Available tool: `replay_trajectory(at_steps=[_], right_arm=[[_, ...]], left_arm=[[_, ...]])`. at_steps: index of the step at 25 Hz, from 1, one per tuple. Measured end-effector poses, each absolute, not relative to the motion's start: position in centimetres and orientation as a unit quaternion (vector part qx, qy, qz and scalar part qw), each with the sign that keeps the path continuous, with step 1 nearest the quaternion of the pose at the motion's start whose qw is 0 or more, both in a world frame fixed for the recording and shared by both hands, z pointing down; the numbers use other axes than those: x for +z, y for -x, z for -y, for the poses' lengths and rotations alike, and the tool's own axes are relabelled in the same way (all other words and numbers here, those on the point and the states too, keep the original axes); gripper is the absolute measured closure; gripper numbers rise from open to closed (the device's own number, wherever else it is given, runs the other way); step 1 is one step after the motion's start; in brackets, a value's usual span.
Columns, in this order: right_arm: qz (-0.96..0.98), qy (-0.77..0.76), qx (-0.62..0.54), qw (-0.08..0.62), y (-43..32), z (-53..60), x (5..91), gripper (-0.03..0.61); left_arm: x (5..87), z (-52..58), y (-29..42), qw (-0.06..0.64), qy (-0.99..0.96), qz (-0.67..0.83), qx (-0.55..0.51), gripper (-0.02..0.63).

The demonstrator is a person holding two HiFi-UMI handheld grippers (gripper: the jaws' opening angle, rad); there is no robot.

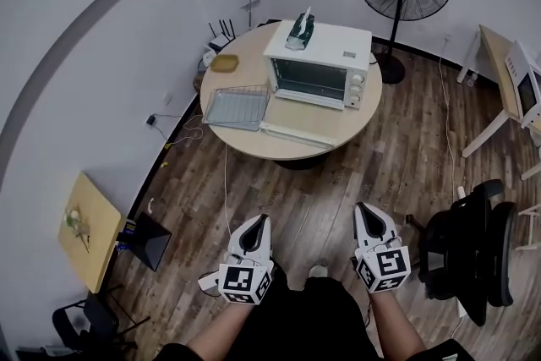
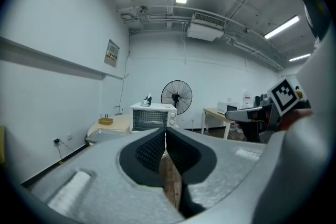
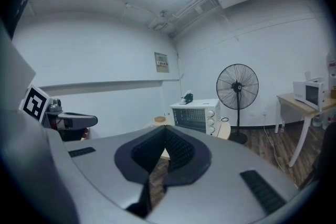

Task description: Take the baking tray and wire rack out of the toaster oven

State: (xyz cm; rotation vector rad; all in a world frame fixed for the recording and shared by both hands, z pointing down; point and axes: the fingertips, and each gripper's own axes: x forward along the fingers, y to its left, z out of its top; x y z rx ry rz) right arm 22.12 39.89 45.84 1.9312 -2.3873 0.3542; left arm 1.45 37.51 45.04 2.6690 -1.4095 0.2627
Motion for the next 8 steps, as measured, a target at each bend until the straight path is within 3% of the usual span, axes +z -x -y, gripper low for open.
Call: replay_trajectory(at_steps=[8], right_arm=[[0.774,-0.621,0.121,0.027,-21.07,-40.89,46.37,0.577]], left_arm=[[44.23,-37.5,-1.65,0.057,-0.879,0.467,0.078,0.594]])
